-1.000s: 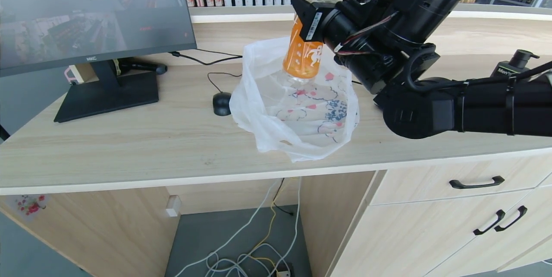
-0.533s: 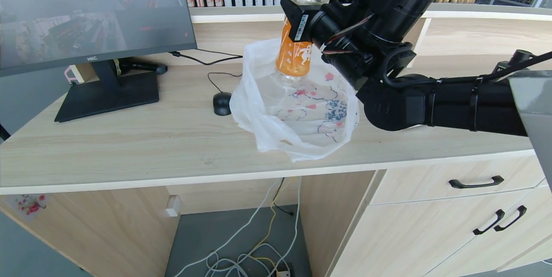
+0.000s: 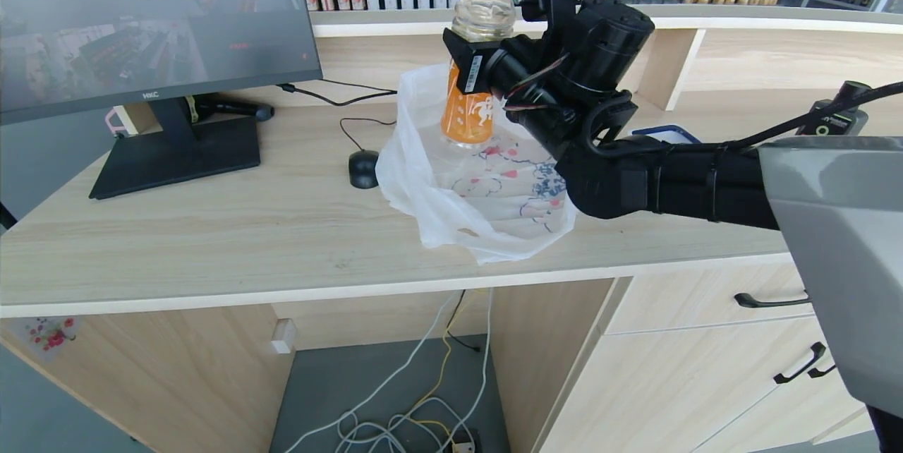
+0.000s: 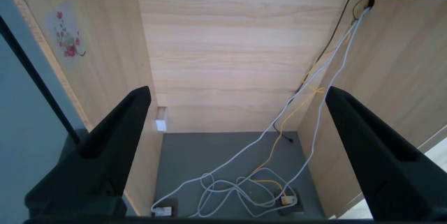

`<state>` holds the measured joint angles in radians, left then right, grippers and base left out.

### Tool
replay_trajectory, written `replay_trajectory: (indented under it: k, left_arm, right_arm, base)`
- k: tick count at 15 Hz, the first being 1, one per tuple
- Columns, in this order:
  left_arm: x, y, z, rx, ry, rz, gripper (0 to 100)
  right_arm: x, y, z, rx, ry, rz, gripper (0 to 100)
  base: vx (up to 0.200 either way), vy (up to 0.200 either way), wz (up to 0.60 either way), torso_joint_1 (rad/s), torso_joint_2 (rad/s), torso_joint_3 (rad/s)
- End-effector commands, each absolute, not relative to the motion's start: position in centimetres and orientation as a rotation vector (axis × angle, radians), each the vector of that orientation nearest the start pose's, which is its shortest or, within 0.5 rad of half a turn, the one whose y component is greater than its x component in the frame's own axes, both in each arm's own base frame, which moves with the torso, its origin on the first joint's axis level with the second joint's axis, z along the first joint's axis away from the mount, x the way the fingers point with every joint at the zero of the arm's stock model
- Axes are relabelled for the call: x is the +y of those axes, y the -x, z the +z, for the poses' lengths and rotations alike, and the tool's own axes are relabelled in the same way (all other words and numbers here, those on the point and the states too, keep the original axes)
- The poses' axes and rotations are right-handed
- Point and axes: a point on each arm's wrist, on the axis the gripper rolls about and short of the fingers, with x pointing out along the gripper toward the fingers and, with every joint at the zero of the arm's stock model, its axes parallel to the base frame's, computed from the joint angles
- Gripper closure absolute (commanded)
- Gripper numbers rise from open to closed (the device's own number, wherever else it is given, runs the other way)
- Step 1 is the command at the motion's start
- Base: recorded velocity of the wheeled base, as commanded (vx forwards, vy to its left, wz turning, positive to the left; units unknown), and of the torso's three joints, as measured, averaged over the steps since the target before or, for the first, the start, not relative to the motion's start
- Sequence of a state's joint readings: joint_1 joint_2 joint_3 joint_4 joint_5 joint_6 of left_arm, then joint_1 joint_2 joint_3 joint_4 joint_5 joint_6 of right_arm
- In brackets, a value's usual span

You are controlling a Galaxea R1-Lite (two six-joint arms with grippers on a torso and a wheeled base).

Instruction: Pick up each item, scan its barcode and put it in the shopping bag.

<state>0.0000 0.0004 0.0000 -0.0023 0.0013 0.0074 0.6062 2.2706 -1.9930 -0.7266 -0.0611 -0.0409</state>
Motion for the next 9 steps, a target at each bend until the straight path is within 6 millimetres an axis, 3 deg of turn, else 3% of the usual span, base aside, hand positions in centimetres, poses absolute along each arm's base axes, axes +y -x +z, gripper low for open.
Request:
replay_trajectory:
  k: [1,9]
  left_arm:
    - [0.0,2.3,7.6,-0.003,-0.008,0.002,0]
    - [0.0,2.3,7.6,-0.003,-0.006,0.002,0]
  right_arm:
    - [27.4,-39.9,28.5,-0.416,-0.100,0.526,100]
    - [28.0,-40.9,26.3,-0.375,-0.085,0.522,100]
  base:
    - [0.000,0.000,0.00,0.000,0.00,0.000]
    - [0.000,0.000,0.00,0.000,0.00,0.000]
